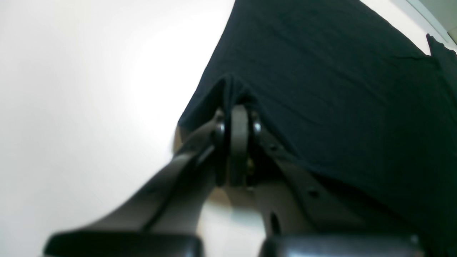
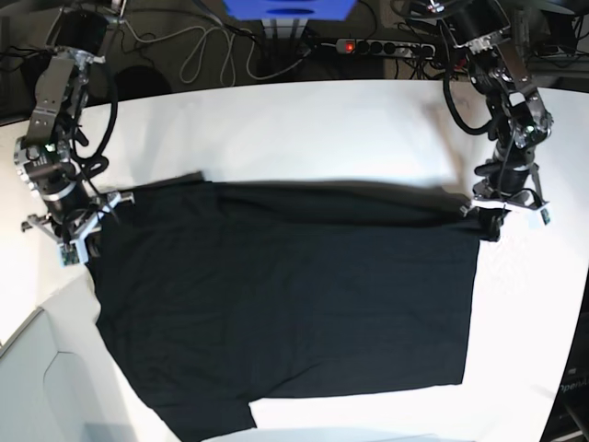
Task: Fold the T-shirt properly
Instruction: 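Lift the shoulder edges and pull the shirt toward the robot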
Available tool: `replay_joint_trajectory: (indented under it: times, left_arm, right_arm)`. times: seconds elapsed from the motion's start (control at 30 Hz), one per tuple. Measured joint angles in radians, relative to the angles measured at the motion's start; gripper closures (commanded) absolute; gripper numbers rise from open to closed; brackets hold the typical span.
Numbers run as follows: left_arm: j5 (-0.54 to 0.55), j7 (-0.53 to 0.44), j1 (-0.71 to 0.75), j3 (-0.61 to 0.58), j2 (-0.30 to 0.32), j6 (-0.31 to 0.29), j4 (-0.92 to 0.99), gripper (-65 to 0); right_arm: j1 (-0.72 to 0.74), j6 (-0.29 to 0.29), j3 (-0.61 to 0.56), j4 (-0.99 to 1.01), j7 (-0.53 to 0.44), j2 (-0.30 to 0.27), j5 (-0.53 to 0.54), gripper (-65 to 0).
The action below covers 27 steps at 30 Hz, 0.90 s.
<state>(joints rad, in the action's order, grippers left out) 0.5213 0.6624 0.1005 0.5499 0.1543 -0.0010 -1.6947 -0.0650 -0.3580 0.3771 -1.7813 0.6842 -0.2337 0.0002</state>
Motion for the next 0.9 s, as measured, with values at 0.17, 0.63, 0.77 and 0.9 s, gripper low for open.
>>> replay_joint_trajectory:
  times: [0.17, 0.63, 0.77, 0.9]
  left_arm:
    - [-0.002, 0.001, 0.021, 0.002, -0.001, 0.0, 0.001, 0.0]
    - [-0.002, 0.0, 0.021, 0.0, -0.005, 0.0, 0.001, 0.0]
    - [-0.002, 0.0, 0.021, 0.0, -0.005, 0.0, 0.001, 0.0]
    - [-0.002, 0.001, 0.021, 0.001, -0.005, 0.0, 0.001, 0.0]
  right_arm:
    - [-0.004, 0.0, 0.0, 0.048, -0.007, -0.01, 0.002, -19.8]
    - [0.006, 0.0, -0.125, 0.188, -0.014, -0.041, 0.002, -35.4]
    - [0.007, 0.0, -0.136, 0.188, -0.011, -0.038, 0.0, -35.5]
    - [0.033, 0.0, -0.135, 0.246, -0.011, -0.037, 0.003, -35.5]
